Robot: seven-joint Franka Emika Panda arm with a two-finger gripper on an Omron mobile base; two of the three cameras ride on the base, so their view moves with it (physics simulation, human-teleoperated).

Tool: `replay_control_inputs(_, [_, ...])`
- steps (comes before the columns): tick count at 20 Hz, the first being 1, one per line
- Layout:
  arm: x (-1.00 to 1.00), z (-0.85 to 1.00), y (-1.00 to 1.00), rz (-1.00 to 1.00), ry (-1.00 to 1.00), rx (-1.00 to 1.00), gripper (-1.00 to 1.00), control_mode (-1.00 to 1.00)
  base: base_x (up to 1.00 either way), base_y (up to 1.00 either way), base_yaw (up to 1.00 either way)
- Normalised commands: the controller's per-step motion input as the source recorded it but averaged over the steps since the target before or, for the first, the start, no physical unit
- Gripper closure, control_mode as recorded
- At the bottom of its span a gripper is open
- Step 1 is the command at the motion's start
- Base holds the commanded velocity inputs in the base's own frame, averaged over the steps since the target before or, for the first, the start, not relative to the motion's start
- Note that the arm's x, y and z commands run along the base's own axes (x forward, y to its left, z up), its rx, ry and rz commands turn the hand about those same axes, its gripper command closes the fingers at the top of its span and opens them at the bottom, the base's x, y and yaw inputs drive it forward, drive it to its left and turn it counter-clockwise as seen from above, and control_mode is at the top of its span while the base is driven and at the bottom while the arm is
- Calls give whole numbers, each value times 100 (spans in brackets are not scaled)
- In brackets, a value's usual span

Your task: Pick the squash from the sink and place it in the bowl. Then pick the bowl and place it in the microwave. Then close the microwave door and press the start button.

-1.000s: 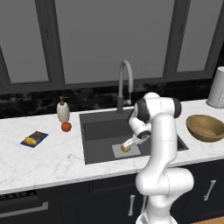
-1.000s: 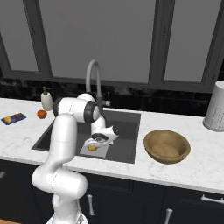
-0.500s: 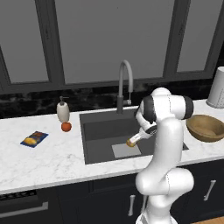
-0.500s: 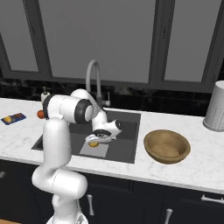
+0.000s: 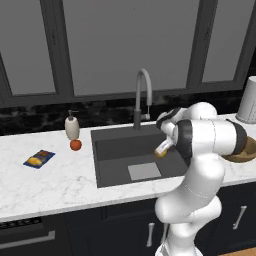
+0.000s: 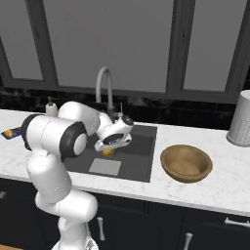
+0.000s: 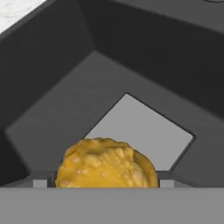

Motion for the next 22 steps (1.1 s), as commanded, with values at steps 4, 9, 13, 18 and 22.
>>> replay_control_inputs(4, [-23, 100, -38, 0, 0, -21, 100, -100, 0, 0, 0])
replay_control_inputs(9, [-39, 75, -51, 0, 0, -18, 100, -100, 0, 0, 0])
replay_control_inputs(13, [-48, 44, -68, 0, 0, -14, 100, -100, 0, 0, 0])
replay_control_inputs(18, [-46, 22, -89, 0, 0, -5, 100, -100, 0, 0, 0])
replay_control_inputs(22, [-36, 19, -96, 0, 0, 0, 100, -100, 0, 0, 0])
